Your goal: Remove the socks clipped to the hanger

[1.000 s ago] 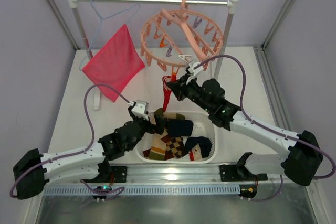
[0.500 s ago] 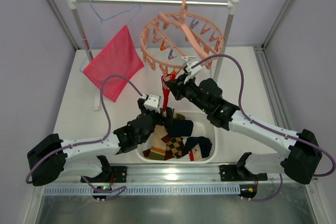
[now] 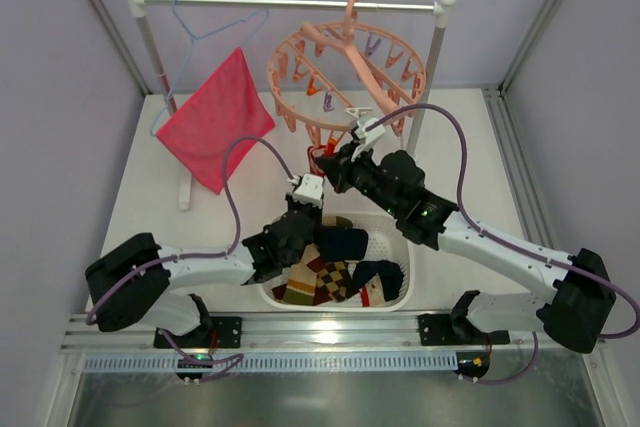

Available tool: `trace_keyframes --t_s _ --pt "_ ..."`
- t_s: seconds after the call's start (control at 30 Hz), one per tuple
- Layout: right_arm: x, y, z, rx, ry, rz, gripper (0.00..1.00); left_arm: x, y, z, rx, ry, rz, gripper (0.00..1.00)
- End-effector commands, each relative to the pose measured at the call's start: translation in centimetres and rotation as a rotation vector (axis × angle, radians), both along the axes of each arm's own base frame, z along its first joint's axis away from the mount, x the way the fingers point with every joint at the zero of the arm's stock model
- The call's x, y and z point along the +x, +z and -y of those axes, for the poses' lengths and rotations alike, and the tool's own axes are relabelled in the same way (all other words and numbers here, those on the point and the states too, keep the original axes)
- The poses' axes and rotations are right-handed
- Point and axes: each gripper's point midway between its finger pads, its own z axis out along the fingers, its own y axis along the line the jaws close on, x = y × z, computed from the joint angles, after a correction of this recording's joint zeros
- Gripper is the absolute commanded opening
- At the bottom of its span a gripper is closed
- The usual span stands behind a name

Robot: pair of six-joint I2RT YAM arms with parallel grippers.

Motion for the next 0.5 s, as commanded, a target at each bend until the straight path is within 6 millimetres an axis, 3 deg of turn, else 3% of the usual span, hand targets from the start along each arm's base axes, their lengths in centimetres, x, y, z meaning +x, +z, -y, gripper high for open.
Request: trace_keyframes --t_s 0.0,0.03,0.1,0.23,0.27,0.4,0.43,0.47 --pt "-1.0 2.3 0.1 0.059 0.023 0.03 0.04 1.2 3.1 0.5 -0.081 0.039 0.085 0.16" --pt "-1.1 2.1 0.1 0.055 0.026 0.023 0.04 1.2 2.8 0.6 -0.077 0.044 0.079 0.0" --pt "-1.3 2.1 0.2 0.05 0.029 0.02 0.05 1.2 2.7 0.5 -0.08 0.045 0.079 0.0" --pt "-1.3 1.4 1.1 0.023 0.003 0.006 0.51 0.7 2.6 -0.2 -0.102 0.05 0.058 0.0" --pt "-1.2 1.3 1.5 0.021 -0.018 0.006 0.75 0.4 2.8 -0.6 -0.123 0.053 0.054 0.0" --pt "-1.6 -0.3 4.0 0.003 -0.095 -0.006 0.83 -0.4 3.1 -1.6 -0.134 0.043 0.038 0.0" --pt "-2.0 0.3 4.8 0.021 -0.107 0.008 0.83 -0.7 2.7 -1.6 -0.111 0.029 0.024 0.0" --pt "-2.1 -0.7 5.6 0.007 -0.133 0.0 0.83 -0.9 3.1 -1.7 -0.119 0.02 0.023 0.0"
